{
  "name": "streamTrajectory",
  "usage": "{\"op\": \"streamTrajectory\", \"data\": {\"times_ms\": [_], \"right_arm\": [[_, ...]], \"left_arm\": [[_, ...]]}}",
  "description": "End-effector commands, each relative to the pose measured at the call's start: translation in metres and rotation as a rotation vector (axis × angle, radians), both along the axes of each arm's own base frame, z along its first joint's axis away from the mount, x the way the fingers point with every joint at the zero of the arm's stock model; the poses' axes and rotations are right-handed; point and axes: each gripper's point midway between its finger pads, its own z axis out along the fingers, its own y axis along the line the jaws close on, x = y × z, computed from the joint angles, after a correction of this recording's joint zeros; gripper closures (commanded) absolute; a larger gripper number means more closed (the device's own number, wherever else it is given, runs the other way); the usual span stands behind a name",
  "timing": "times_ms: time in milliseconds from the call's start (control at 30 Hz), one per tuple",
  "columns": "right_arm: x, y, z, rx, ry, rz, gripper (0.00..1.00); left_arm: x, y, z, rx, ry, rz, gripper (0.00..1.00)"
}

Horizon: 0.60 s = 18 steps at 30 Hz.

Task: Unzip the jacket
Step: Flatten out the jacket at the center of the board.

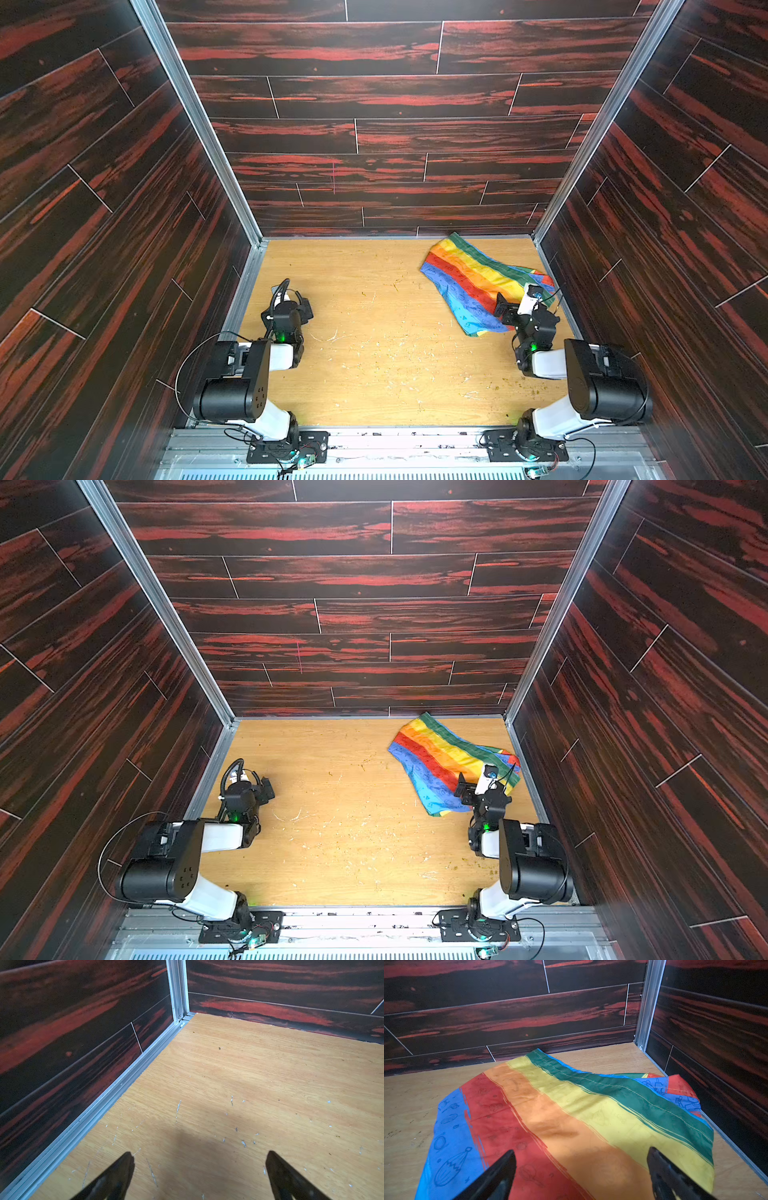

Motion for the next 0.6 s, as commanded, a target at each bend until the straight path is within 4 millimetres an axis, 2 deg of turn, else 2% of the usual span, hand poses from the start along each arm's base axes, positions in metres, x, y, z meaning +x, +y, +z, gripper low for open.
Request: {"op": "streamTrajectory", "data": {"times_ms": [0,567], "right_arm": [[0.0022,0.0025,-0.0027,-0.005,0.007,0.016,0.01],[0.0028,0.0024,-0.0032,-0.004,0.010,0.016,0.01]], "left_arm": [[-0.0007,0.0008,0.0108,-0.003,-0.040,0.010,0.00],[-0.0004,0.0010,0.0099,-0.003,-0.035,0.012,0.00]]}}
